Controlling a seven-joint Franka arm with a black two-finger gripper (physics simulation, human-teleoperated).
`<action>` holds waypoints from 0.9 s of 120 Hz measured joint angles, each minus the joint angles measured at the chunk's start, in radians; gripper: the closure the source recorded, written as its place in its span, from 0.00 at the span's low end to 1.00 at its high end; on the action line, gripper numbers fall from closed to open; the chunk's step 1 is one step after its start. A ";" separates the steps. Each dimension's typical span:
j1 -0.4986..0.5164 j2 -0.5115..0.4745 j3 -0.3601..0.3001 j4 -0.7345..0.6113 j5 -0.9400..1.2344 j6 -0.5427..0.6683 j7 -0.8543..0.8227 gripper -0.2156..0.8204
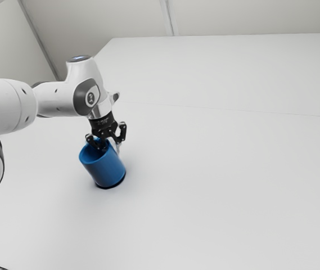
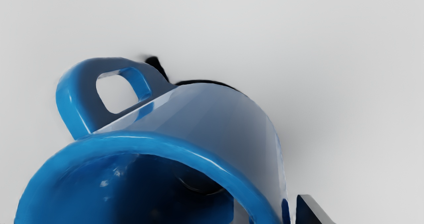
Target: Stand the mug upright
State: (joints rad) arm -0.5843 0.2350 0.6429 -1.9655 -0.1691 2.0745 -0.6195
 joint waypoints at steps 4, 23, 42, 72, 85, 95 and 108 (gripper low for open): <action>0.000 0.000 0.000 0.009 0.000 -0.003 -0.006 0.60; -0.003 -0.005 0.000 0.052 0.002 -0.033 -0.031 0.40; -0.002 -0.040 -0.005 0.090 0.030 -0.087 -0.049 0.30; 0.213 -0.180 -0.253 0.139 0.161 -0.219 0.011 0.24; 0.349 -0.228 -0.376 0.168 0.223 -0.250 0.104 0.22; 0.381 -0.246 -0.393 0.218 0.242 -0.281 0.178 0.22; 0.404 -0.254 -0.395 0.299 0.253 -0.336 0.260 0.21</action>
State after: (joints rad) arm -0.1803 -0.0192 0.2480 -1.6667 0.0840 1.7383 -0.3593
